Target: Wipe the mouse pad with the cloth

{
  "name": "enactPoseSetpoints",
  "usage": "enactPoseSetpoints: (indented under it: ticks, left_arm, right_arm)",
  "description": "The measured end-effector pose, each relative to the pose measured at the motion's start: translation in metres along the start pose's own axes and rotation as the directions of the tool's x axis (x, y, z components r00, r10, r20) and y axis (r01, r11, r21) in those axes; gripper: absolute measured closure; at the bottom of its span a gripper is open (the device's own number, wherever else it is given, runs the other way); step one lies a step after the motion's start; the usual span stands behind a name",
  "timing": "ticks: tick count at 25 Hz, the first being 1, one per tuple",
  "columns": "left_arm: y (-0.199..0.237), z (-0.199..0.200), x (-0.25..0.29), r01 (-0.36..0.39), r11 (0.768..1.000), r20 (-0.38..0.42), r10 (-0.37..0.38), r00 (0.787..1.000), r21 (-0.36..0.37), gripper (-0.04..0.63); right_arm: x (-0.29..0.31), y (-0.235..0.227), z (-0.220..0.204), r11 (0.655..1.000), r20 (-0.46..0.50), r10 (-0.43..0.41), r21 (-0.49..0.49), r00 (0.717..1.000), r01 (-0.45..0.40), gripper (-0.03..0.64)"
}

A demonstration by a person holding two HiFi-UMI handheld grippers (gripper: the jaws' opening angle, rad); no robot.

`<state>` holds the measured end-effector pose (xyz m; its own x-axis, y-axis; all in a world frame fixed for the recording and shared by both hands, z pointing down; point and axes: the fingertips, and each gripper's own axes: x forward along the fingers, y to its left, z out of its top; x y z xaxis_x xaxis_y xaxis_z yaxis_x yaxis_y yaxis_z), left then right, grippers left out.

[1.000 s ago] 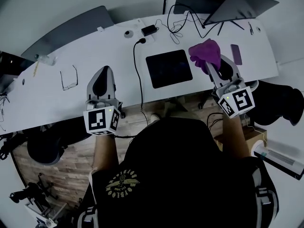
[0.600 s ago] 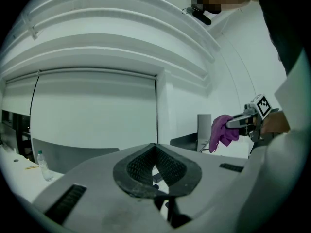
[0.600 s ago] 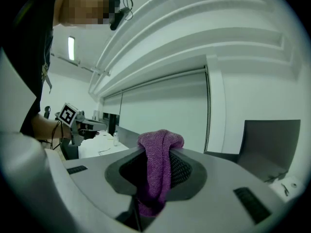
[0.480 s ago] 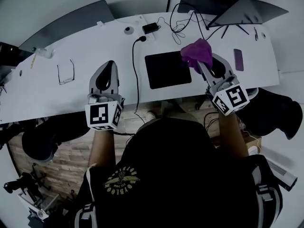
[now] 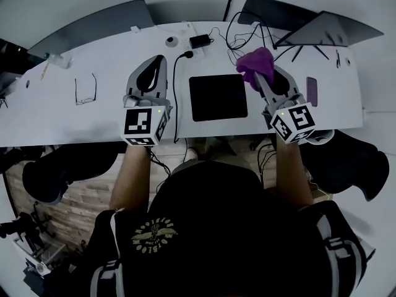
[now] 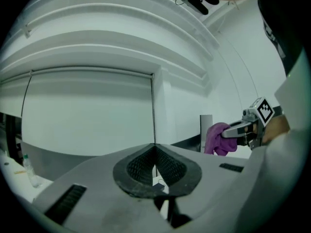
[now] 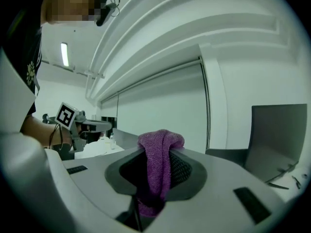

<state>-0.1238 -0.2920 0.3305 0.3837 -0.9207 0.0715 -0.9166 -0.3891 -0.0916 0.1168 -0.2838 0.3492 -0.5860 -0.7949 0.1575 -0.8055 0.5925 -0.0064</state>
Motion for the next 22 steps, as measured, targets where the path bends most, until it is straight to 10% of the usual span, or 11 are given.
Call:
enactPoseSetpoints:
  ticks: [6, 22]
  left_arm:
    - [0.000, -0.054, 0.012, 0.000, 0.997, -0.084, -0.006, 0.996, -0.073, 0.594]
    - [0.002, -0.125, -0.019, -0.043, 0.996, -0.152, 0.030, 0.988, -0.080, 0.594]
  right_arm:
    - [0.038, 0.018, -0.014, 0.999, 0.048, 0.042, -0.028, 0.998, -0.040, 0.531]
    - [0.068, 0.065, -0.170, 0.988, -0.207, 0.146, 0.086, 0.967, -0.131, 0.531]
